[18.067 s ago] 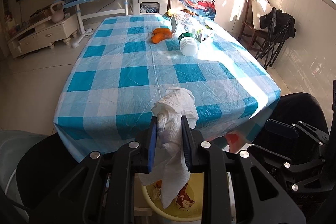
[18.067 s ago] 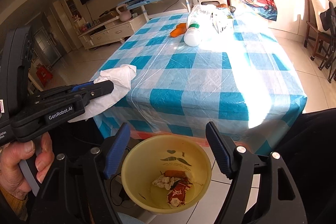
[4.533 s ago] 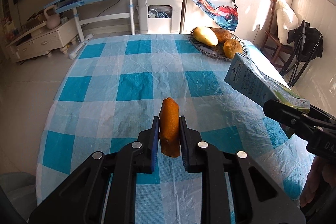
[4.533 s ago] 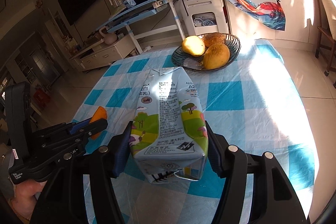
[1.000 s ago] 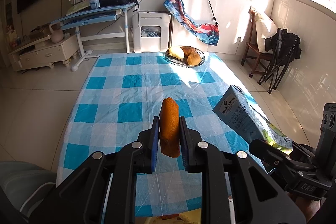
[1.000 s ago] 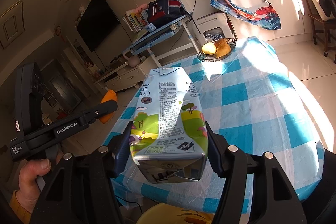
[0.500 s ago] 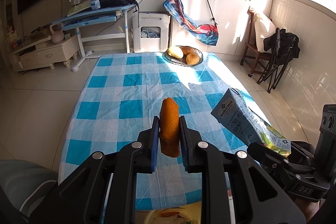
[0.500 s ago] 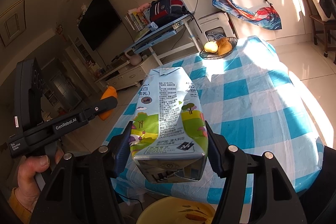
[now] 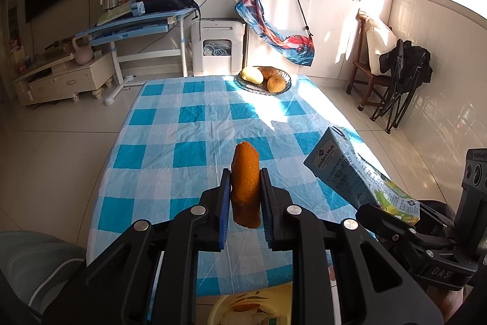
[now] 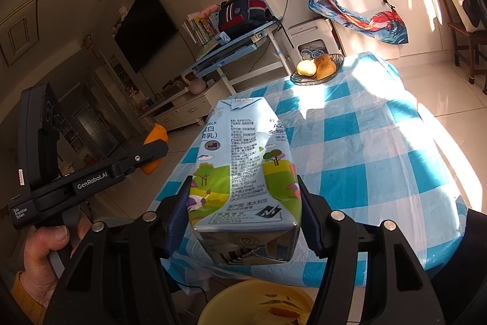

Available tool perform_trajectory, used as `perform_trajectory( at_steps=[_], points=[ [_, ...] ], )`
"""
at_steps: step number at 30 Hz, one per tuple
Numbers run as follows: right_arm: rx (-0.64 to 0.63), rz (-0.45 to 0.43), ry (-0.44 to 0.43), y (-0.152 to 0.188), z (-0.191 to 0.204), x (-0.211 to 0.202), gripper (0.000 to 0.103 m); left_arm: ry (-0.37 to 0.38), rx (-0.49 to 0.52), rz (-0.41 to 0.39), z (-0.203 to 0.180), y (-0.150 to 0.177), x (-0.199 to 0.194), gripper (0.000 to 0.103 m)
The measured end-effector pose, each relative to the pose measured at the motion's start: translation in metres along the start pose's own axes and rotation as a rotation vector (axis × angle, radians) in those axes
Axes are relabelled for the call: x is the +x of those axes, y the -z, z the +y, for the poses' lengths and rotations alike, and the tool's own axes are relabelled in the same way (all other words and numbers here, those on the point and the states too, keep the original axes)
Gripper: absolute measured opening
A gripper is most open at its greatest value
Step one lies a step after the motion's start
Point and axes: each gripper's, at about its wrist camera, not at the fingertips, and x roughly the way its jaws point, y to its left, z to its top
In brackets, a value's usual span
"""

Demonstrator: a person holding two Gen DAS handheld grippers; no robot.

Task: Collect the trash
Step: 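Hold the carton and peel above the yellow basin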

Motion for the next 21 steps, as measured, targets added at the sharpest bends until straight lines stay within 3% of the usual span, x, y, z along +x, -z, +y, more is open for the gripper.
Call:
perform_trajectory(
  at_steps=[21],
  points=[
    [-0.010,0.001,0.001,0.0067,0.0081,-0.0065,0.061,0.000,0.000,-0.004,-0.0002,0.0022,-0.0001,0.018]
  ],
)
